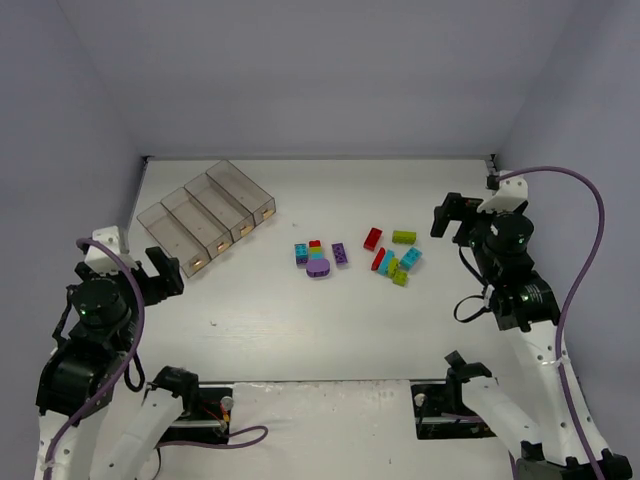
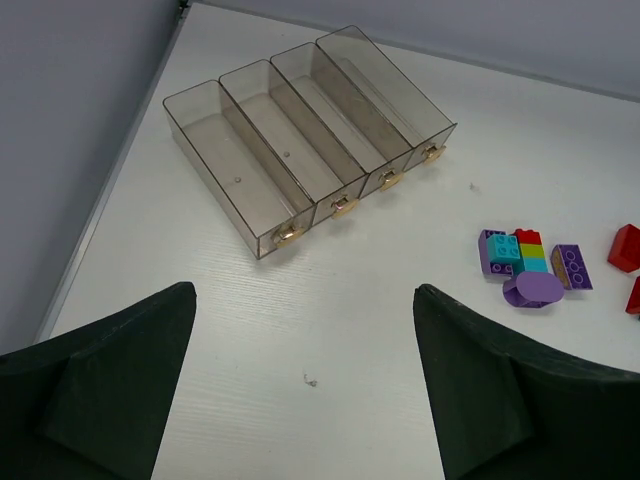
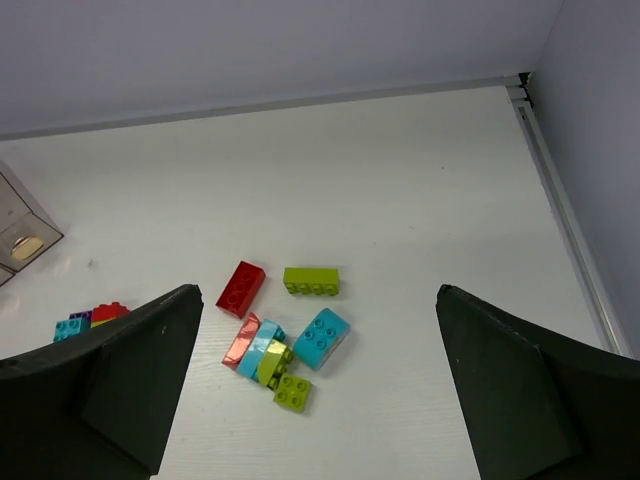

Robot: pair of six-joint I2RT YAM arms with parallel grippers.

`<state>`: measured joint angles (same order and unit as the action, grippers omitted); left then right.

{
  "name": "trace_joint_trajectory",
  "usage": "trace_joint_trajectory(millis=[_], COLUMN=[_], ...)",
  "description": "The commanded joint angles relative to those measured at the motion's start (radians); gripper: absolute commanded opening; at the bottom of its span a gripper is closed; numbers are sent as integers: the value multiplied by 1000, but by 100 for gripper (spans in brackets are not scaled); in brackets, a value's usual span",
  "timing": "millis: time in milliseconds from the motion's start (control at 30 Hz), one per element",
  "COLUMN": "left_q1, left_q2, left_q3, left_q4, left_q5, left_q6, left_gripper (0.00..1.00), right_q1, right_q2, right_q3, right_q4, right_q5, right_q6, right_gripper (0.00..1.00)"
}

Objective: Sort the legos into containers by color

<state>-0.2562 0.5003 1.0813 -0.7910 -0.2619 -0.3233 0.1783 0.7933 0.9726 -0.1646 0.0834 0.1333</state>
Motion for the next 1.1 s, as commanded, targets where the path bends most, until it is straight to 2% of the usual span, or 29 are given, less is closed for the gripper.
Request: trace_joint_trajectory(millis=[0, 167, 400, 500, 533, 600, 667, 767, 900, 1067], left_q1=[-6, -6, -34, -173, -263, -336, -401, -486, -555, -586], left_q2=[44, 161, 452, 568, 601, 717, 799, 979, 1160, 1397], left_q3=[31, 80, 150, 172, 186, 248, 313, 385, 506, 673], left_q4=[38, 45, 127, 208, 235, 246, 251, 274, 282, 242], left_q5=[24, 119, 303, 250, 183, 130, 121, 78, 35, 26], left_q6=[9, 12, -91, -131, -137, -186, -264, -345, -414, -457], left_gripper=[83, 83, 83, 82, 82, 82, 82, 77, 74, 74], right_q1=[7, 9, 9, 6, 7, 7, 7, 6, 4, 4], right_q2=[26, 64, 167, 207, 219, 244, 256, 259, 254, 236], right_q3=[5, 11, 38, 54, 66, 78, 87, 84, 66, 40], right_q4=[96, 99, 85, 62, 53, 30, 13, -7, -32, -61], right_q5=[7, 26, -5, -4, 1, 7, 27, 45, 50, 42], right_q6=[22, 69, 88, 103, 115, 123, 143, 173, 201, 221], right_gripper=[100, 100, 100, 100, 100, 98, 88, 78, 77, 78])
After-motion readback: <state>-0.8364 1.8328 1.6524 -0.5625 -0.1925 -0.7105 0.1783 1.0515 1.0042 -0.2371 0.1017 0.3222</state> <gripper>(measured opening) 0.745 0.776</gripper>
